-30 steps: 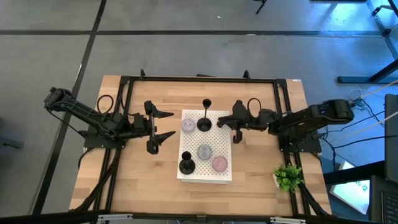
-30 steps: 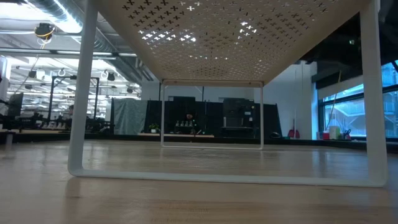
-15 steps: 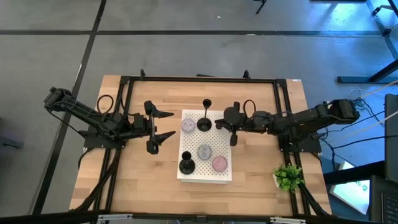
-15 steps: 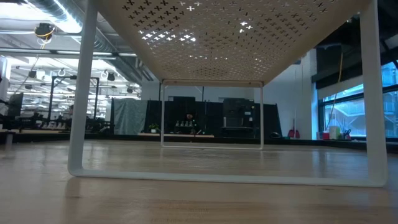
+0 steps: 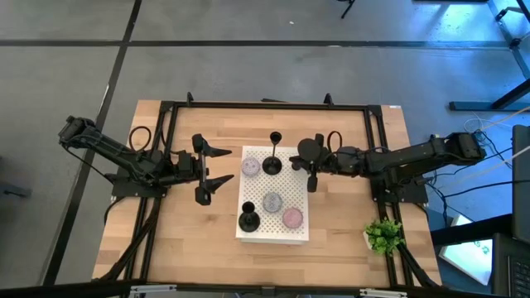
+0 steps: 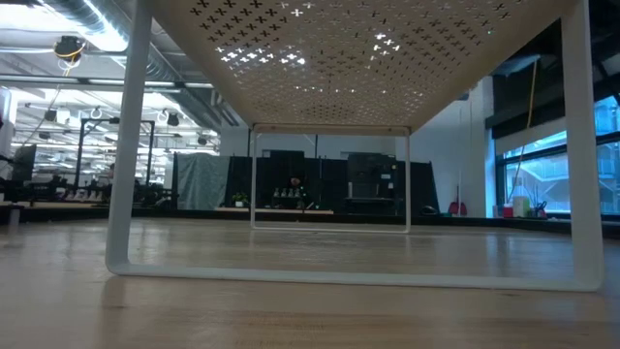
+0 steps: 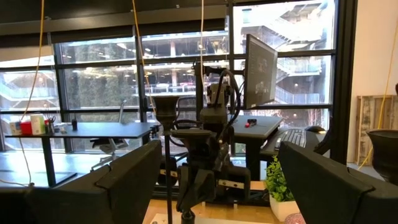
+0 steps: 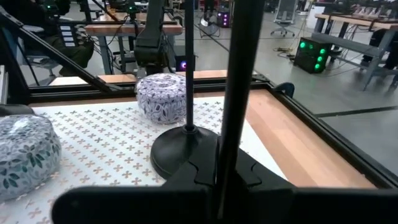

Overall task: Pick & Place candle stick holders
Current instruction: Put the candle holder on the shelf

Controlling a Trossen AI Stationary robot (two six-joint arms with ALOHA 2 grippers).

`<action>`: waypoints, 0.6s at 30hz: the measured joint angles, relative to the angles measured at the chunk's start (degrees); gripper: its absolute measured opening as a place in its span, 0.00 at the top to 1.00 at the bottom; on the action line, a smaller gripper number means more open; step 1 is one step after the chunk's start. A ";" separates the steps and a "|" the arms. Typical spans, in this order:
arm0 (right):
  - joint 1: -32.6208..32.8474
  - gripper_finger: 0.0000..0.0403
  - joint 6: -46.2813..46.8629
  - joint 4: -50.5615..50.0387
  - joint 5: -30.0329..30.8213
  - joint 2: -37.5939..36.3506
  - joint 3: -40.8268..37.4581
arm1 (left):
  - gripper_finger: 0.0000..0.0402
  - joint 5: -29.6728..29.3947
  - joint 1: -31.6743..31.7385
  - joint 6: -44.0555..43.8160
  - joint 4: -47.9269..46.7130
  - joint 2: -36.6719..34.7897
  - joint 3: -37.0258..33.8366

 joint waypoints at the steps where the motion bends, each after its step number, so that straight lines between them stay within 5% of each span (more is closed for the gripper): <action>1: 0.00 0.99 0.29 -0.02 -0.11 0.00 0.00 | 0.20 0.00 0.00 0.00 -0.02 0.00 0.00; 18: 0.01 0.99 2.05 -0.84 -0.66 0.00 0.51 | 0.20 0.02 0.00 -0.02 0.09 0.00 0.00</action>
